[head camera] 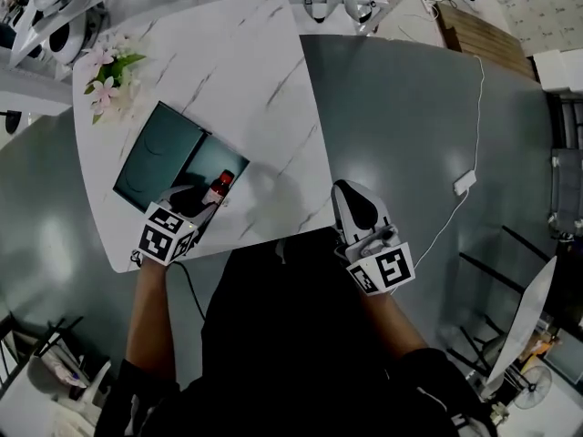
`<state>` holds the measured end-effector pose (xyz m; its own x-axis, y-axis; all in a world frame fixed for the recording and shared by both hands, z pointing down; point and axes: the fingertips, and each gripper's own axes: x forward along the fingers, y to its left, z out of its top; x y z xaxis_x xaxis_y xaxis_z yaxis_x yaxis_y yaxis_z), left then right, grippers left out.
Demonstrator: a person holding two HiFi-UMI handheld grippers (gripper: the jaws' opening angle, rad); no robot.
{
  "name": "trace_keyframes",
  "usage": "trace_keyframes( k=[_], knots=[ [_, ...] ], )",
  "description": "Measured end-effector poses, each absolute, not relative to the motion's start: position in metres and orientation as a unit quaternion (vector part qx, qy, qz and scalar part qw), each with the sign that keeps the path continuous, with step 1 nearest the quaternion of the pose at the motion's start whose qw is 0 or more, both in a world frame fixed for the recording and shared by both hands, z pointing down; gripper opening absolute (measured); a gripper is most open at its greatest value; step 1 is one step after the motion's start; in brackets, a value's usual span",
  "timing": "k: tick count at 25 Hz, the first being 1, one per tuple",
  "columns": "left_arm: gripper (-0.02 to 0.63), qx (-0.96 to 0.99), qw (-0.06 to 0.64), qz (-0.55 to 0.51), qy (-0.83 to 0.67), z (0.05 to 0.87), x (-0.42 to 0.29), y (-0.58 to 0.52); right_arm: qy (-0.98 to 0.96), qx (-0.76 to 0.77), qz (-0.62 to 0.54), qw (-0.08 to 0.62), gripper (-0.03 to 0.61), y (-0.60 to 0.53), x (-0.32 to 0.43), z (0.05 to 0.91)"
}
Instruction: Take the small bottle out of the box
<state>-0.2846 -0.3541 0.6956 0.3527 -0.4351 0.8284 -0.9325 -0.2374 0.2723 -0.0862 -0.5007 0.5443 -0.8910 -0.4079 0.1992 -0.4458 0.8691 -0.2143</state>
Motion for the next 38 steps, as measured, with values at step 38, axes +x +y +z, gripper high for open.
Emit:
trace_keyframes(
  k=[38],
  knots=[
    [0.233, 0.726, 0.257, 0.273, -0.576, 0.613, -0.3, -0.404, -0.968, 0.216, 0.113, 0.054, 0.035, -0.544, -0.106, 0.537]
  ],
)
